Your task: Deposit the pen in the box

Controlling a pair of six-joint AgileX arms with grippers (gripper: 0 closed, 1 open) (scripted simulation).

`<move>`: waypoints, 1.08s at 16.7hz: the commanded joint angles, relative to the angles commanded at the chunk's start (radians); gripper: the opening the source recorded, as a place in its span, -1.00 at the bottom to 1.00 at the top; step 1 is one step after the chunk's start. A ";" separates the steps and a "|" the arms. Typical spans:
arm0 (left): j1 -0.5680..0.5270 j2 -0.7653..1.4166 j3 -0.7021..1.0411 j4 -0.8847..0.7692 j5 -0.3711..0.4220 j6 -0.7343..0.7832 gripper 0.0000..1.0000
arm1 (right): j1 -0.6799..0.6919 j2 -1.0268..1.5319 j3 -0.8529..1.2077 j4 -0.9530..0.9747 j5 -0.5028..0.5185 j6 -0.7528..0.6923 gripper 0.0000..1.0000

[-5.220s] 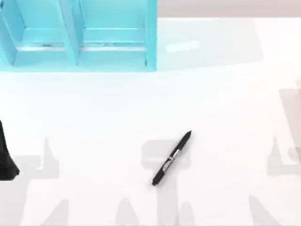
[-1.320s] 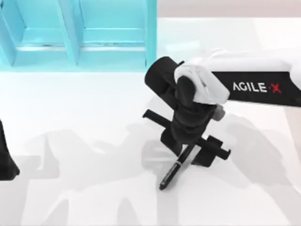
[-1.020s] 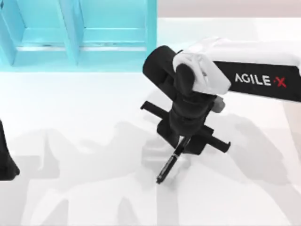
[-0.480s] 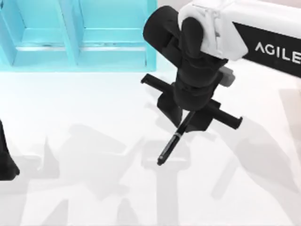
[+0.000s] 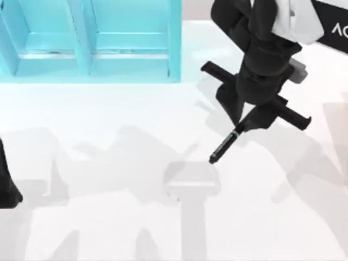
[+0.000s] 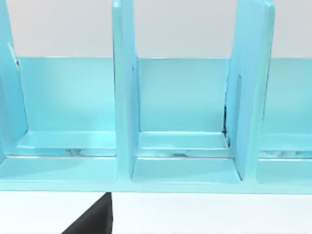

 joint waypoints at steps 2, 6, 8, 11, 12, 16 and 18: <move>0.000 0.000 0.000 0.000 0.000 0.000 1.00 | -0.124 -0.011 -0.006 -0.009 -0.003 -0.027 -1.00; 0.000 0.000 0.000 0.000 0.000 0.000 1.00 | -0.448 -0.034 -0.029 -0.035 -0.005 -0.097 -1.00; 0.000 0.000 0.000 0.000 0.000 0.000 1.00 | -0.628 -0.048 -0.044 -0.048 -0.005 -0.136 -1.00; 0.000 0.000 0.000 0.000 0.000 0.000 1.00 | -0.880 -0.074 -0.064 -0.062 -0.005 -0.195 -1.00; 0.000 0.000 0.000 0.000 0.000 0.000 1.00 | -0.953 -0.083 -0.069 -0.065 -0.006 -0.213 -1.00; 0.000 0.000 0.000 0.000 0.000 0.000 1.00 | -1.145 -0.116 -0.084 -0.070 -0.018 -0.267 -1.00; 0.000 0.000 0.000 0.000 0.000 0.000 1.00 | -1.177 -0.123 -0.087 -0.070 -0.022 -0.278 -1.00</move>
